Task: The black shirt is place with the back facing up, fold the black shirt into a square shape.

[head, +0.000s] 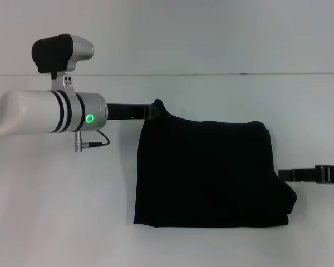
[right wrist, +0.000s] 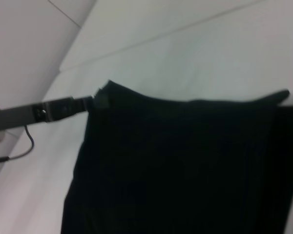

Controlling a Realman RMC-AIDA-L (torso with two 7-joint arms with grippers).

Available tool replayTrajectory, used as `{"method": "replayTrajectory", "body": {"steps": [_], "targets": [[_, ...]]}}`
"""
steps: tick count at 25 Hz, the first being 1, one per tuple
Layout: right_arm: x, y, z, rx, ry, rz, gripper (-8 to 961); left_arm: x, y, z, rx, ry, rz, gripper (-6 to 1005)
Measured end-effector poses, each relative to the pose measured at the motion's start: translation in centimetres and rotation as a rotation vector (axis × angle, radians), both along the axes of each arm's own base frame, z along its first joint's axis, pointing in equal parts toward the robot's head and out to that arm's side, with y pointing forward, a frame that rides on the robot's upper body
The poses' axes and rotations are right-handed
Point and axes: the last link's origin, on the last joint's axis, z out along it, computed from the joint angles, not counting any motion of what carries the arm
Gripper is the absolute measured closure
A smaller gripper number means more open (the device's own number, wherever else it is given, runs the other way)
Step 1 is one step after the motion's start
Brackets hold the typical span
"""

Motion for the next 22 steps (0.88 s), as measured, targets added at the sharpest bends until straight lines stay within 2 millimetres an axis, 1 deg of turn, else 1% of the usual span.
{"method": "replayTrajectory", "body": {"steps": [6, 10, 15, 21, 22], "targets": [[0.3, -0.6, -0.6, -0.065, -0.015, -0.032, 525, 0.1, 0.2, 0.2, 0.010, 0.004, -0.005, 960], [-0.1, -0.7, -1.1, -0.097, 0.001, -0.031, 538, 0.2, 0.3, 0.2, 0.010, 0.004, -0.007, 961], [-0.5, -0.7, -1.3, -0.106, 0.012, -0.023, 555, 0.2, 0.3, 0.2, 0.011, 0.004, -0.007, 961], [-0.3, -0.9, -1.4, -0.106, 0.010, -0.022, 575, 0.2, 0.3, 0.2, 0.011, 0.004, -0.006, 961], [-0.3, -0.9, -1.5, -0.107, 0.010, -0.022, 621, 0.2, 0.2, 0.2, 0.010, 0.004, -0.006, 961]]}}
